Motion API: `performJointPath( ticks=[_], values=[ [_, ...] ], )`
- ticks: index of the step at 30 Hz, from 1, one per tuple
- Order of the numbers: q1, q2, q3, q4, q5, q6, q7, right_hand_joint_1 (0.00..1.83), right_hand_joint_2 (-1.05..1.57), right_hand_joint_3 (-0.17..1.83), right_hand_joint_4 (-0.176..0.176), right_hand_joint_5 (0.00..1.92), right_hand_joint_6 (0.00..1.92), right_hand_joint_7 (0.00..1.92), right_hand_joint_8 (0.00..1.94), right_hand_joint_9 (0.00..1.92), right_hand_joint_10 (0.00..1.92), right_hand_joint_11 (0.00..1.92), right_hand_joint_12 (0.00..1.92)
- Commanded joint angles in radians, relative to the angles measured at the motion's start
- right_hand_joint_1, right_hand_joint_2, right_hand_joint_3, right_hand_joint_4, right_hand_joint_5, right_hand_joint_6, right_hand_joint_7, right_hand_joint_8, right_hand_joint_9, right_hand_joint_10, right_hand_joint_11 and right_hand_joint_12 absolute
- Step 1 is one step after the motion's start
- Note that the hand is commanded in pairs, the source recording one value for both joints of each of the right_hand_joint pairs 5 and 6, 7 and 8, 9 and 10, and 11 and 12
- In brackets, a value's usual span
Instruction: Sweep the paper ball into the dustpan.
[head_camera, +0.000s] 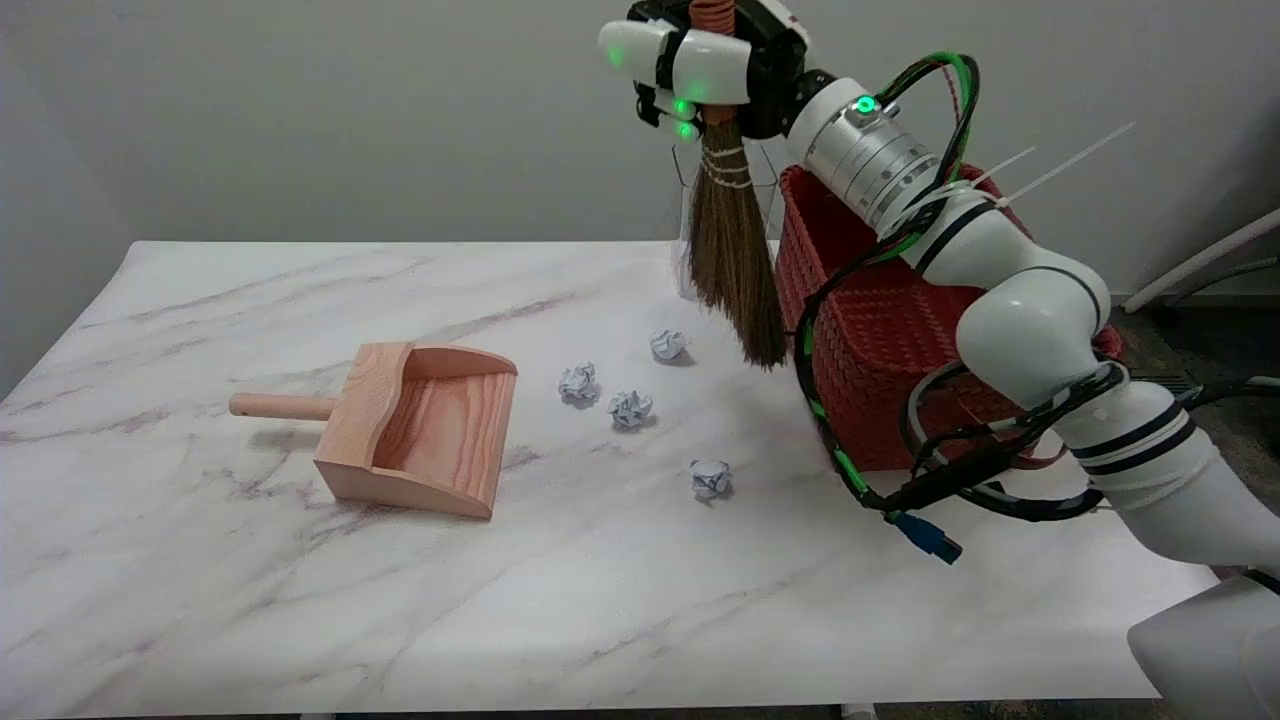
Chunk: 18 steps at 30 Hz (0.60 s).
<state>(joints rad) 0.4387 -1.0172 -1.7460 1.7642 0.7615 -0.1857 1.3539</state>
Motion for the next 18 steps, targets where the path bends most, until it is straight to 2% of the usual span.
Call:
performJointPath(
  ticks=[1, 11, 18],
  values=[
    [0.054, -0.02, -0.166, -0.151, -0.025, 0.078, -0.009, 1.18, 1.57, 0.36, 0.0, 1.92, 1.92, 1.92, 1.92, 1.92, 1.92, 1.85, 1.85],
    [0.123, -0.073, -0.228, -0.309, -0.025, 0.159, -0.176, 1.18, 1.57, 0.36, 0.0, 1.92, 1.92, 1.92, 1.92, 1.92, 1.92, 1.83, 1.83],
    [0.071, -0.063, -0.217, -0.349, -0.016, 0.278, -0.193, 1.18, 1.57, 0.35, 0.0, 1.92, 1.92, 1.92, 1.92, 1.91, 1.91, 1.8, 1.8]
  ],
)
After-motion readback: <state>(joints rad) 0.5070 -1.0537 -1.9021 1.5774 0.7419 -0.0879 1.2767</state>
